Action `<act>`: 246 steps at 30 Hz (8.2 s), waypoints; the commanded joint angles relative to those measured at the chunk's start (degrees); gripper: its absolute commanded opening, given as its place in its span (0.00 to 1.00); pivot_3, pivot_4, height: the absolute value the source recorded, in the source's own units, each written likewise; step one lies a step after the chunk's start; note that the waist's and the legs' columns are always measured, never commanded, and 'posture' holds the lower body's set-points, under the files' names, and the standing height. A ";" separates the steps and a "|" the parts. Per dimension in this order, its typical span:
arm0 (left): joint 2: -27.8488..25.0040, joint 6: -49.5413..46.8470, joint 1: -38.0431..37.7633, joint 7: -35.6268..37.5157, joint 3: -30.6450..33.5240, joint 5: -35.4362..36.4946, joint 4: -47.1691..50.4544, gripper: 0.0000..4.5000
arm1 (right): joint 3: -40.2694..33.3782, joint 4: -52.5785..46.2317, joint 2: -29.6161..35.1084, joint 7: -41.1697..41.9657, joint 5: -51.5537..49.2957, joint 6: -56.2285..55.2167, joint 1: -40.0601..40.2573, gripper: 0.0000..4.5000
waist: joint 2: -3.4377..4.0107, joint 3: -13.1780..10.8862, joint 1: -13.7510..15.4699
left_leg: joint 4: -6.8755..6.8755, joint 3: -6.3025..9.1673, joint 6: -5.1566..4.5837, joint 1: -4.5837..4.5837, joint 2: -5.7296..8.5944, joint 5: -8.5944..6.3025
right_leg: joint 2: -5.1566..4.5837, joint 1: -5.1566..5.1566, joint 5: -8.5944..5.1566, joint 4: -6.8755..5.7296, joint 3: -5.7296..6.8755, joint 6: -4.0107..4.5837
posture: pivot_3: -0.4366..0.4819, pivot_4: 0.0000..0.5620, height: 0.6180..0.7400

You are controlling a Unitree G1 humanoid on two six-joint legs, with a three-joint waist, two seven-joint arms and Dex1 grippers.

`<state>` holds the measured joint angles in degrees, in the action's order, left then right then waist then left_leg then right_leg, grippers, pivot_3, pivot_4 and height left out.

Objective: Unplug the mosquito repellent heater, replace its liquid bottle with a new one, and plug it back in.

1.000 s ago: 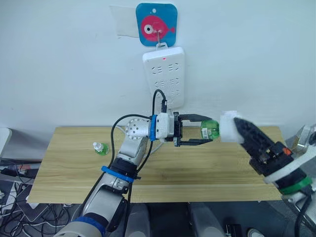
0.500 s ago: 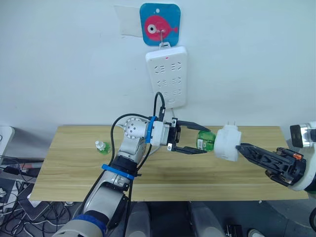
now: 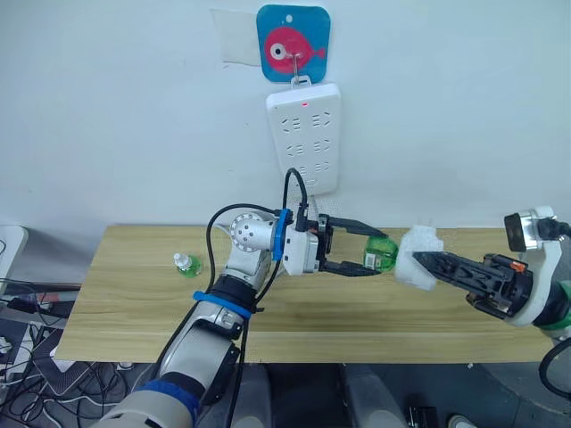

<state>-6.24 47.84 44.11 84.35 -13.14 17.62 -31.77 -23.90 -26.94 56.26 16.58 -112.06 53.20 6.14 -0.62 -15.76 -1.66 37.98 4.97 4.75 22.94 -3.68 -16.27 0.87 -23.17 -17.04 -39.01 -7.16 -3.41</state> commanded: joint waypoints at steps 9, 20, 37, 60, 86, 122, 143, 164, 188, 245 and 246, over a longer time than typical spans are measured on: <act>0.51 2.60 1.75 -0.97 -0.66 0.45 -1.20 0.50 | -0.97 0.14 -1.59 -3.61 -0.94 1.36 -1.07 0.88 | -0.01 -0.01 -0.01 | 0.00 0.01 -0.01 0.00 0.01 0.01 | -0.01 0.00 0.00 -0.02 0.02 0.00 | 0.48 0.50 1.00; 0.50 4.16 2.50 1.28 -1.59 0.92 -2.69 0.50 | -0.31 -1.89 -2.53 -4.29 -0.94 0.21 -0.60 0.70 | -0.03 -0.02 -0.02 | -0.01 0.03 -0.01 0.00 0.00 0.01 | -0.01 0.00 0.00 -0.01 0.03 0.00 | 0.48 0.50 1.00; -9.59 -80.89 1.92 -5.17 -3.98 16.27 24.19 0.50 | 0.04 -3.65 4.22 -2.43 -0.94 0.04 -0.70 0.70 | 0.01 -0.05 -0.13 | -0.01 0.21 -0.02 0.03 0.00 0.01 | 0.00 0.01 0.00 -0.04 0.17 -0.01 | 0.48 0.49 1.00; -8.61 -125.83 10.14 -18.22 3.04 27.68 17.87 0.99 | -2.41 -3.72 6.86 -0.72 -0.94 -0.40 1.61 0.70 | -0.03 -0.08 -0.03 | -0.04 0.35 0.22 0.06 0.04 0.14 | -0.01 -0.01 -0.02 -0.01 0.28 -0.02 | 0.49 0.45 1.00; -0.25 -11.98 -0.91 -2.91 -0.42 -2.27 11.78 0.99 | -7.42 5.60 3.62 5.93 -0.94 7.46 1.69 0.70 | -0.05 -0.09 1.39 | 0.02 0.00 0.09 0.05 0.06 0.08 | -0.09 0.00 0.06 0.02 0.05 -0.11 | 0.50 0.47 1.00; -0.28 -27.33 2.96 -4.43 -4.34 7.00 10.15 0.49 | -6.90 3.49 3.48 2.59 -0.94 6.77 0.18 0.70 | -0.06 -0.10 1.03 | 0.02 0.03 0.04 0.05 0.06 0.07 | -0.09 0.00 0.06 -0.01 0.07 -0.11 | 0.48 0.49 1.00; -1.75 -133.48 14.10 -23.59 4.41 32.01 15.48 0.57 | -9.01 0.53 9.00 8.14 4.72 8.74 2.44 0.70 | -0.06 -0.11 -0.12 | -0.04 0.23 0.15 0.06 0.07 0.17 | -0.06 -0.02 0.04 -0.01 0.23 -0.12 | 0.47 0.48 1.00; -9.77 -97.06 5.66 -12.84 1.12 21.81 29.40 1.00 | -11.60 5.26 6.32 4.94 -0.94 7.45 5.78 0.70 | -0.04 -0.08 0.15 | -0.03 0.12 0.30 0.07 0.05 0.25 | -0.11 -0.01 0.05 -0.01 0.18 -0.12 | 0.49 0.43 1.00; 3.94 -1.69 6.39 -5.04 -0.17 -2.81 -1.82 1.00 | -8.62 3.81 3.78 5.01 -0.94 6.39 -0.22 0.70 | -0.05 -0.09 0.42 | 0.02 0.00 0.07 0.06 0.11 0.12 | -0.13 0.01 0.09 0.00 0.05 -0.15 | 0.47 0.46 1.00; -5.40 -128.85 14.51 -19.09 4.06 29.53 13.27 0.99 | -8.21 2.81 7.17 5.28 -0.94 6.37 0.22 0.70 | -0.04 -0.09 -0.05 | 0.01 0.16 0.26 0.07 0.10 0.27 | -0.12 0.00 0.08 -0.05 0.21 -0.16 | 0.48 0.44 1.00; -5.98 -128.18 14.49 -18.91 4.02 29.20 13.10 0.99 | -8.48 3.26 7.03 5.23 -0.94 6.36 0.18 0.70 | -0.04 -0.09 -0.04 | 0.01 0.16 0.26 0.07 0.10 0.28 | -0.12 0.00 0.08 -0.05 0.21 -0.16 | 0.48 0.44 1.00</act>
<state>-11.59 -81.75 57.99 64.48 -9.29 47.04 -19.75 -30.19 -23.73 63.73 21.15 -112.02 60.45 6.31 -0.66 -15.84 -1.70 37.99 5.14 5.01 23.01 -3.59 -16.00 0.75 -23.18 -16.96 -39.06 -6.95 -3.57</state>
